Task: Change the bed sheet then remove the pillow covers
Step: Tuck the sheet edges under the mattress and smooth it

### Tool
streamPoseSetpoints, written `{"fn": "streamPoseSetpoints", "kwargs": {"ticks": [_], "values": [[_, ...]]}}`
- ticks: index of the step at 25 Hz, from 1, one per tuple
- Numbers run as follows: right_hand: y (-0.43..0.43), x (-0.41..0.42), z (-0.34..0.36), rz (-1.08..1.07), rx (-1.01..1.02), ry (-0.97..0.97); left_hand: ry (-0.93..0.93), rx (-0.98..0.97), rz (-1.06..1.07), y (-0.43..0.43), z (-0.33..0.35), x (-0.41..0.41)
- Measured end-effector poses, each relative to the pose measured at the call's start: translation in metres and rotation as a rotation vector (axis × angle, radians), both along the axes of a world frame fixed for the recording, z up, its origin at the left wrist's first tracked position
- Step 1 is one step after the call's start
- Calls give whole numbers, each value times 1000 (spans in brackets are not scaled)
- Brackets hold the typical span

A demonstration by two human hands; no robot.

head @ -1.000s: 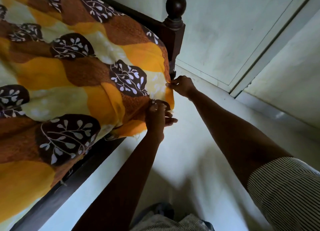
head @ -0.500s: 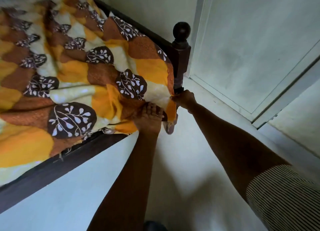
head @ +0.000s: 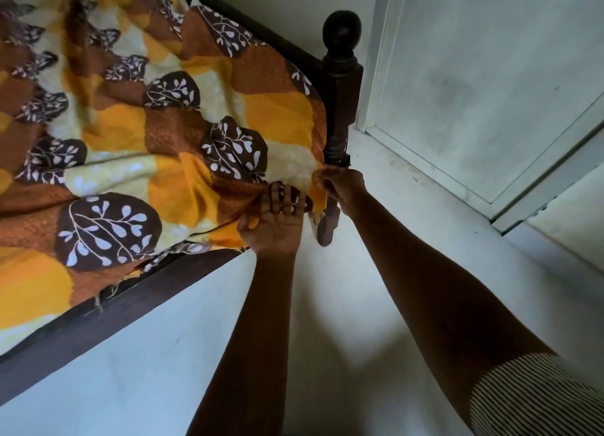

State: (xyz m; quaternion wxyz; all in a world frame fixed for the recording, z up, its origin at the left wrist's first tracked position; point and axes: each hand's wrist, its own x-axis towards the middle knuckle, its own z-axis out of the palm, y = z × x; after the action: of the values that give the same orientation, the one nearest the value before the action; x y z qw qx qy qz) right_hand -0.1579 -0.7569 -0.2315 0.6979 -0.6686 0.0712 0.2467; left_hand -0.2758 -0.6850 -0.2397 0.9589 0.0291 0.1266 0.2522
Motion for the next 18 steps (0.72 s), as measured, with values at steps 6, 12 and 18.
{"fn": "streamPoseSetpoints", "kwargs": {"ticks": [6,12,18], "values": [[7,-7,1,-19,731,362,-24,55,-46,6,-3,-2],[12,-13,10,-55,724,368,120,92,-112,9,-2,-6],[-3,-31,-4,-158,251,238,147,-26,-32,11,9,-5]]}}
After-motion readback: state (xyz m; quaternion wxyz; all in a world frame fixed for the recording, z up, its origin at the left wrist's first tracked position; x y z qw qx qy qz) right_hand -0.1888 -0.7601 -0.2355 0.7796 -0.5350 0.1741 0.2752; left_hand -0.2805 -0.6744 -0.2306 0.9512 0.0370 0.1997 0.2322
